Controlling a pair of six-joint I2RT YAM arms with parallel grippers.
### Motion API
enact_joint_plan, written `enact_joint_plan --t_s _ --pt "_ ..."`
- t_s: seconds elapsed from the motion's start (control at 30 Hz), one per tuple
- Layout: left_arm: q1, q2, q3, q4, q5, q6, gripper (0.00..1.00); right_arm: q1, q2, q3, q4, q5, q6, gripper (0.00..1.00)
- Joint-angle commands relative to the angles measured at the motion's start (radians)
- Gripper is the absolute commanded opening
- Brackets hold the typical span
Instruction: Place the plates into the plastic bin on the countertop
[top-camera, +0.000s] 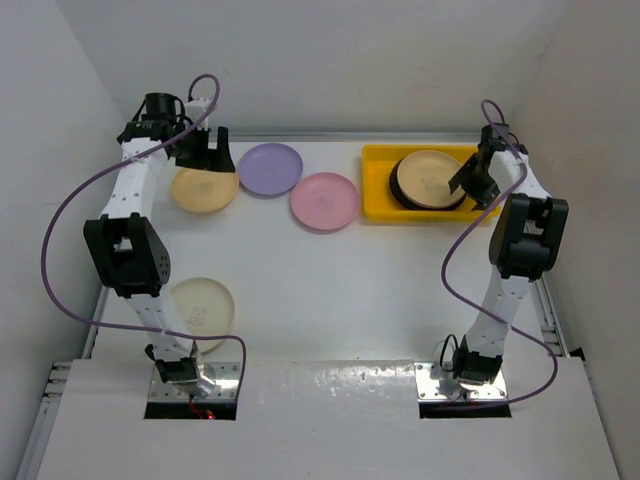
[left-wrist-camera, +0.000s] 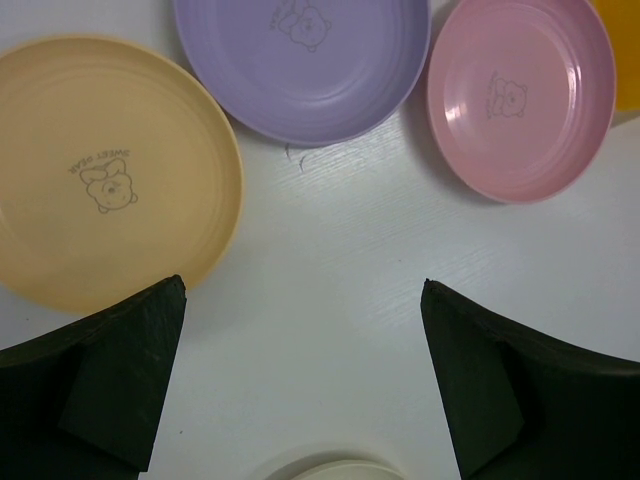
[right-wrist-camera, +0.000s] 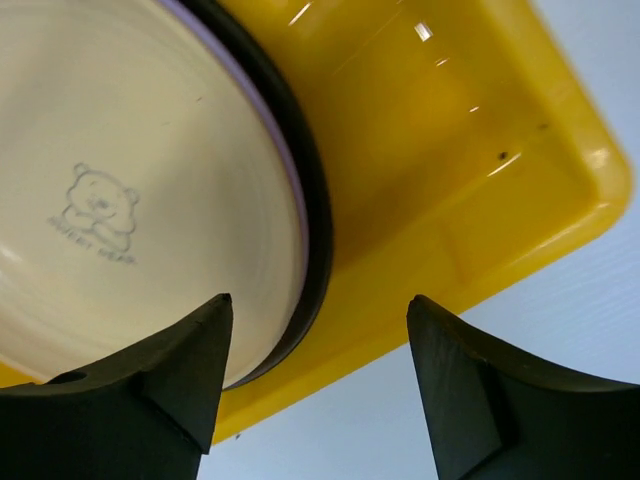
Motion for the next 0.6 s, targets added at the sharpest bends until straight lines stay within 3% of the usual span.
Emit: enact_joint_plan --t_s 0.0,0.23,0.37,0.43,0.5,0.53,0.57 --pt "0.01 -0.016 -0.002 0.022 0.046 0.002 1.0 0.003 -0.046 0.009 0.015 0.157 -0.036 0.69" --pt "0.02 -0.027 -0.012 0.022 0.029 0.02 1.0 0.053 -0.053 0.095 -0.008 0.144 -0.141 0.72" --pt "0.115 -0.038 -0.074 0.031 -0.049 0.029 1.0 0.309 -0.164 0.043 0.086 0.16 -0.22 0.86" --pt "0.184 -0.047 -0.121 0.031 -0.103 0.029 0.95 0.448 -0.152 0.059 0.101 0.047 -0.149 0.69" --pt "0.216 -0.077 -0.151 0.031 -0.137 0.038 0.88 0.504 -0.052 0.144 0.007 0.012 -0.044 0.31" --pt "0.23 -0.091 -0.184 0.031 -0.137 0.055 0.84 0.528 -0.035 0.156 -0.02 -0.024 0.165 0.29" --pt "0.25 -0.107 -0.204 0.031 -0.137 0.055 0.81 0.542 -0.025 0.1 0.002 -0.04 0.23 0.34"
